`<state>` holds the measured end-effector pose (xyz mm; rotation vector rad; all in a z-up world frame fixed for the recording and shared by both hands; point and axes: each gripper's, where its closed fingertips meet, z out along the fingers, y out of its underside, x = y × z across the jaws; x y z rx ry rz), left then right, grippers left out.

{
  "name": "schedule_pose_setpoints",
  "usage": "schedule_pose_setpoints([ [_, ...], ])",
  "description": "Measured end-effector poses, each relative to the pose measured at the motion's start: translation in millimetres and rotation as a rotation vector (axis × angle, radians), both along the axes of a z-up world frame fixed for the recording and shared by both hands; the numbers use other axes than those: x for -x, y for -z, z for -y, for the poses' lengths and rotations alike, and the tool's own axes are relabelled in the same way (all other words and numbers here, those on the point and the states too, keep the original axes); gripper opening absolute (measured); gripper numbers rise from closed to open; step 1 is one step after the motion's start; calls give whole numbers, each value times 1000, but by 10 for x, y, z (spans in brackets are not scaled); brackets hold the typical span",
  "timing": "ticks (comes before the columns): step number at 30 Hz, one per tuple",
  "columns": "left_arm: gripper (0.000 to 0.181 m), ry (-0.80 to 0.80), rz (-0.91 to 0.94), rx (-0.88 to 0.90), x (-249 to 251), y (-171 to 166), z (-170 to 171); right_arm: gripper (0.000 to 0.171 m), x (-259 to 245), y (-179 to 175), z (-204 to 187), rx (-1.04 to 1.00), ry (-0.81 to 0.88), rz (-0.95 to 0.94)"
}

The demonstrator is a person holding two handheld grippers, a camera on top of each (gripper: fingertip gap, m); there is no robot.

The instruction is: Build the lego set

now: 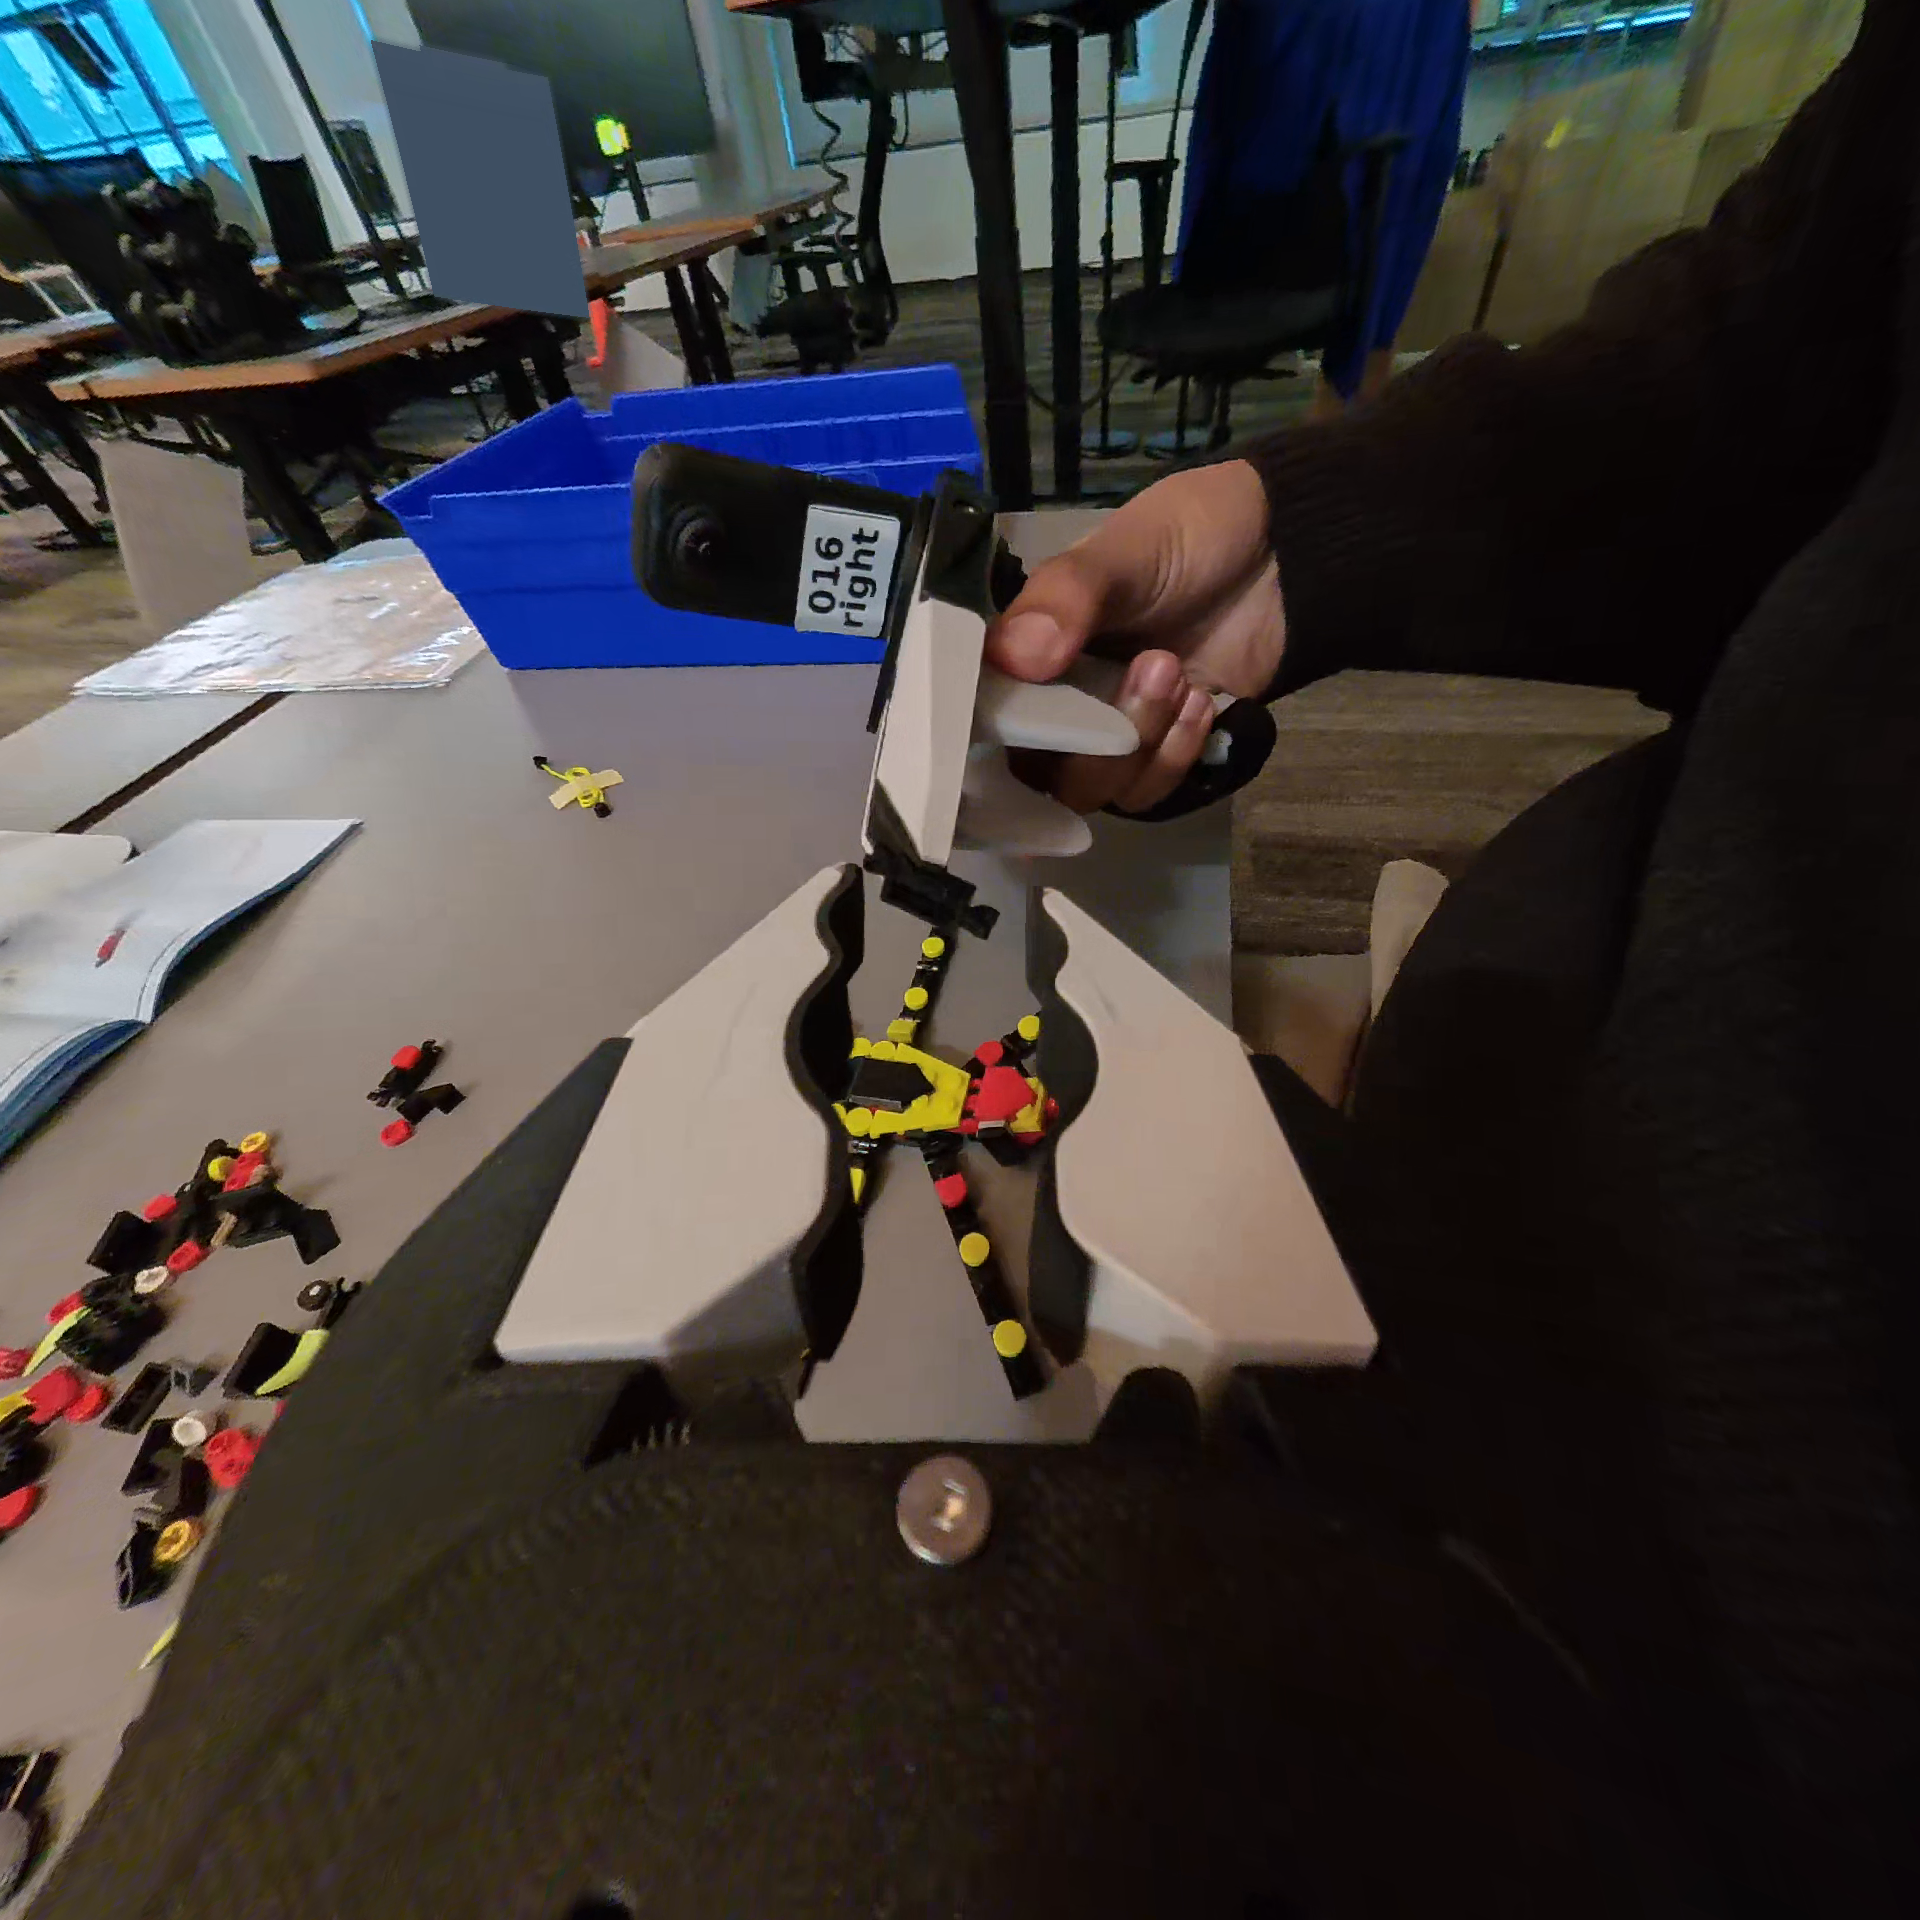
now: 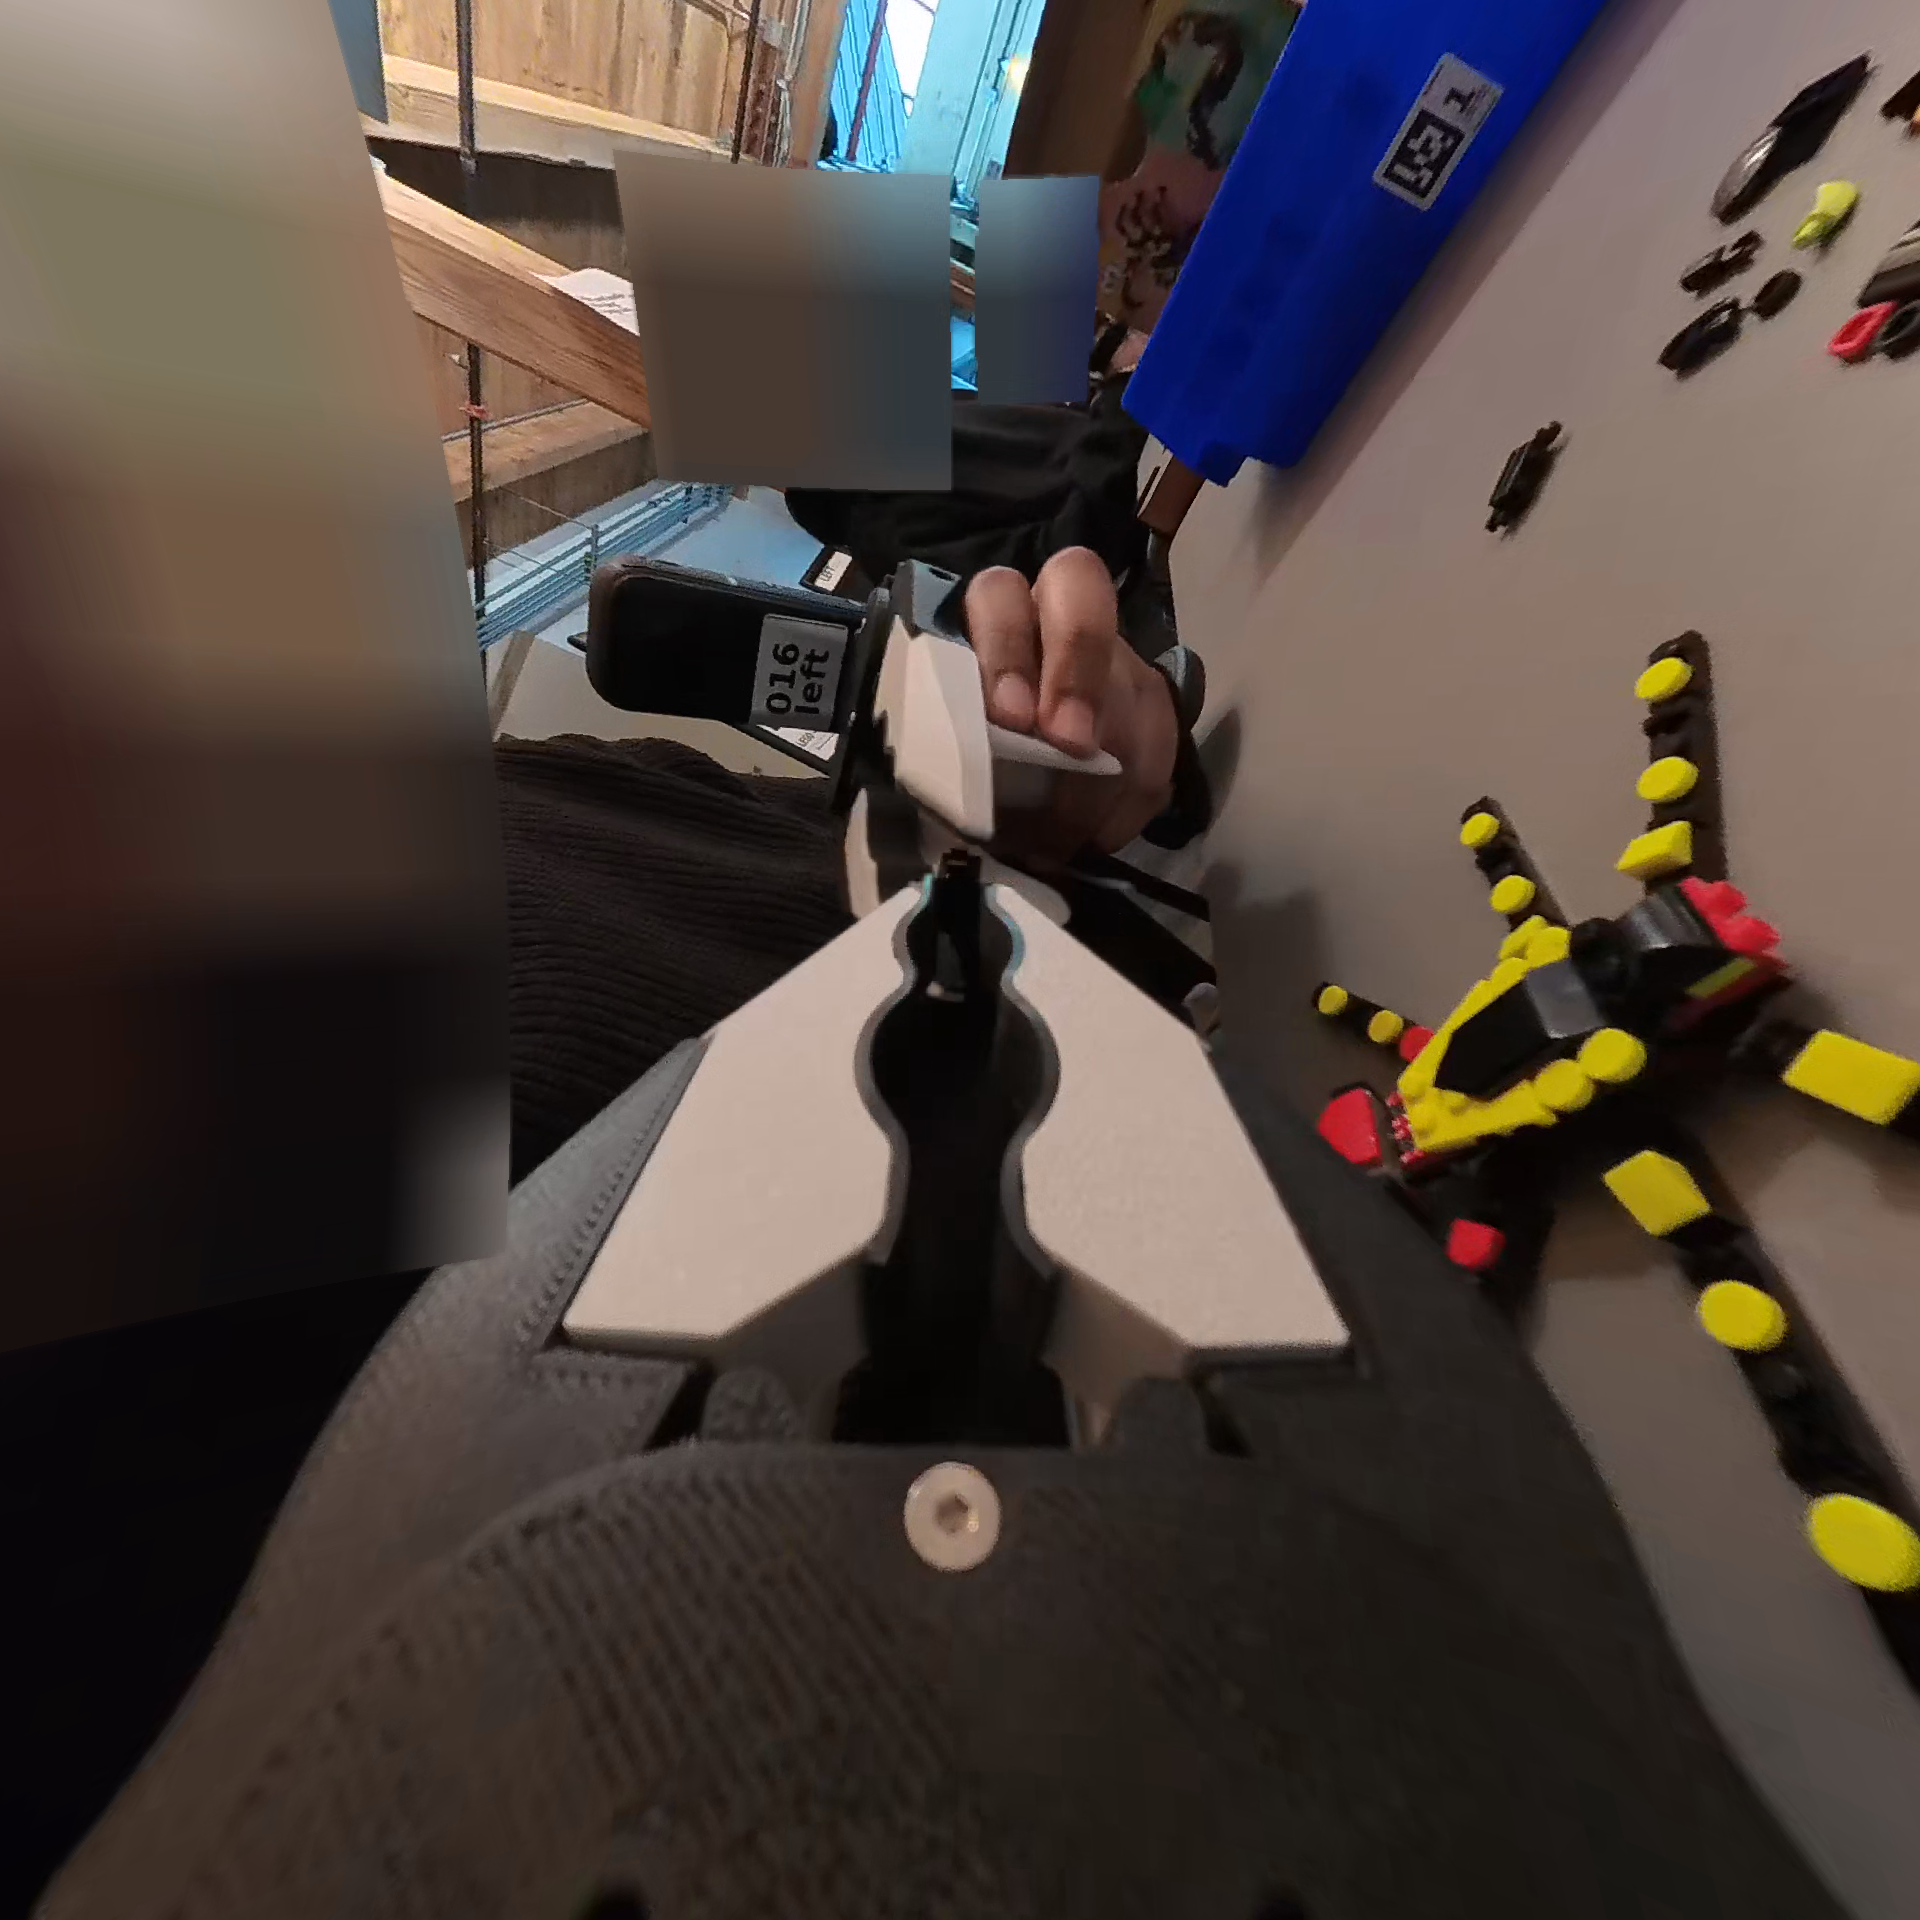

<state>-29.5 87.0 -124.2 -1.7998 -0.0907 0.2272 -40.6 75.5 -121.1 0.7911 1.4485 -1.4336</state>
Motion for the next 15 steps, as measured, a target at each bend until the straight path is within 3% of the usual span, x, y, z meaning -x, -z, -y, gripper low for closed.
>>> schedule_pose_setpoints([
  [2, 19, -1, -15, 9, 2, 10, 4, 5, -11, -11, 7, 8, -3, 3],
  [15, 17, -77, -48, -10, 108, -69, 37, 5, 83, -92, 23, 58, 104, -68],
])
